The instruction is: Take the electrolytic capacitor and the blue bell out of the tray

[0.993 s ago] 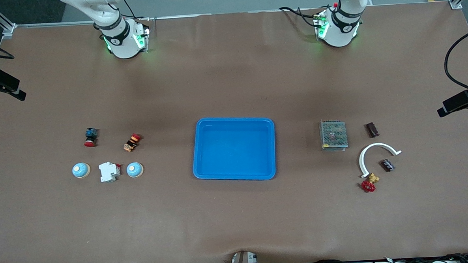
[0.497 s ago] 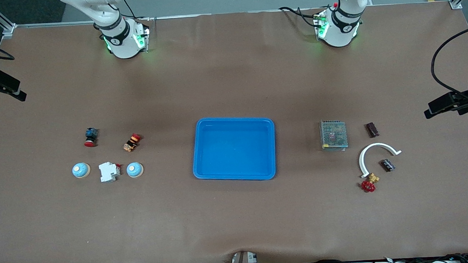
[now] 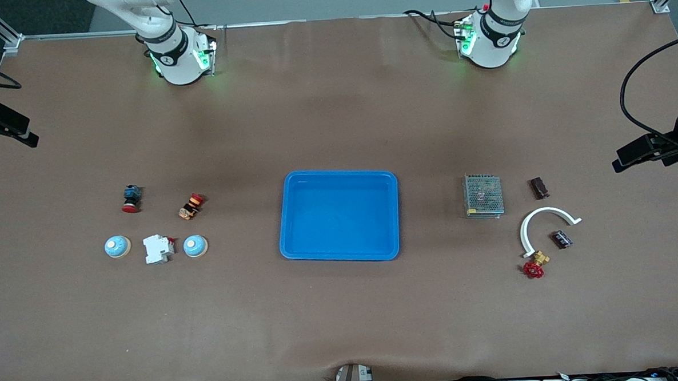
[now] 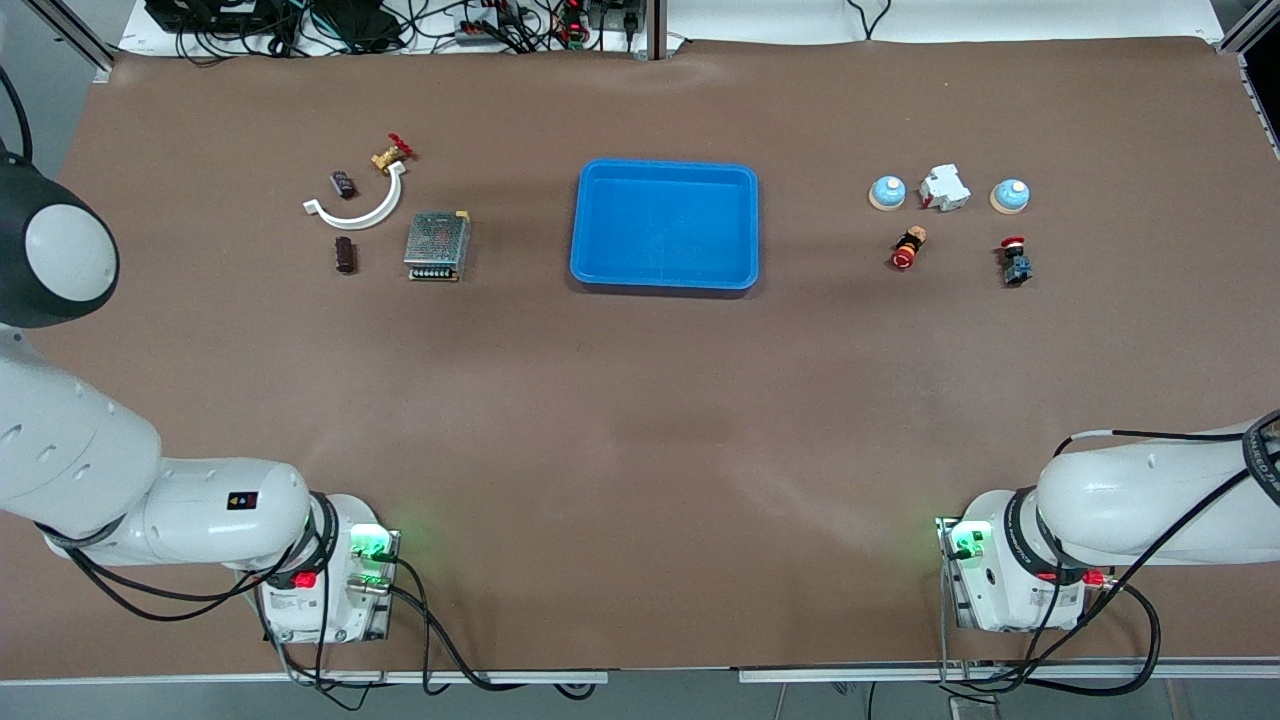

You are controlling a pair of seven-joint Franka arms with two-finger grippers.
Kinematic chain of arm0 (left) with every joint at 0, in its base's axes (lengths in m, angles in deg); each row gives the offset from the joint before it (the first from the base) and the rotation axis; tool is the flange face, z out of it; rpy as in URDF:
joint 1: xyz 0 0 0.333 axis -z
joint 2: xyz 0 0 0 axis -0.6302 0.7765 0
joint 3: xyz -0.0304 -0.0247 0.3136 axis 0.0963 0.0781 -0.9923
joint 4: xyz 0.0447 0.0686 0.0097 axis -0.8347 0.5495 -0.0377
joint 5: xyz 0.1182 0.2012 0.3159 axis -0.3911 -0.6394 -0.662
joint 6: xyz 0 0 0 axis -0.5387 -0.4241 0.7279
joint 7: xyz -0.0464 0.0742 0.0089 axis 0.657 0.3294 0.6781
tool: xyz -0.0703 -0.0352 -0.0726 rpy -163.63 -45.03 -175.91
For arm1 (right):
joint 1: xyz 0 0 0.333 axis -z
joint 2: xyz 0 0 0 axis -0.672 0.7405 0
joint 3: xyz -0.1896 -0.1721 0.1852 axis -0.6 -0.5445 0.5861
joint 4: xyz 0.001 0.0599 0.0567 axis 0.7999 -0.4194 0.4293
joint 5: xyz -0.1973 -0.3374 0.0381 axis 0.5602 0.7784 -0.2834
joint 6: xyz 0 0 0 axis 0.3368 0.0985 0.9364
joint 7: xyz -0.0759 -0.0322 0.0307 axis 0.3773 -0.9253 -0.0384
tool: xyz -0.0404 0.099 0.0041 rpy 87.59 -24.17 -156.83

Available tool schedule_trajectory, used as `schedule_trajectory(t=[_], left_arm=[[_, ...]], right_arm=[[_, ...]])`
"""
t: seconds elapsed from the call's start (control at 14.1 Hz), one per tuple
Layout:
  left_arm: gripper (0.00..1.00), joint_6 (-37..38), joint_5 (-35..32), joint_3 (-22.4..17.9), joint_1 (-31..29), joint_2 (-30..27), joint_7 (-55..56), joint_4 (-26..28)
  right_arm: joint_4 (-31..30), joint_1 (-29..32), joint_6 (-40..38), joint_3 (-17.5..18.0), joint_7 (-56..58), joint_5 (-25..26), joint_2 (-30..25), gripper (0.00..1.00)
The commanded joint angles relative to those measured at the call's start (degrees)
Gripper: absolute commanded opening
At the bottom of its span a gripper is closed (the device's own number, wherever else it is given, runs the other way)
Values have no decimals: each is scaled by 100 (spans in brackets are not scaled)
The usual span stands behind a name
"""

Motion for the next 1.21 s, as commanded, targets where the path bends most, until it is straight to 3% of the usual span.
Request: schedule_trajectory(t=[0.0,0.64,1.14], left_arm=[[100,117,41,-377,346,-64,2,-31],[100,117,59,-351,152,-160,-7,-5],[100,117,76,-105,29,-810,81,523]], right_arm=[[-33,35,-67,4,-38,135,24,100],[-24,26,-23,-5,-46,135,23,100],[46,26,-5,-5,-90,152,111,100]])
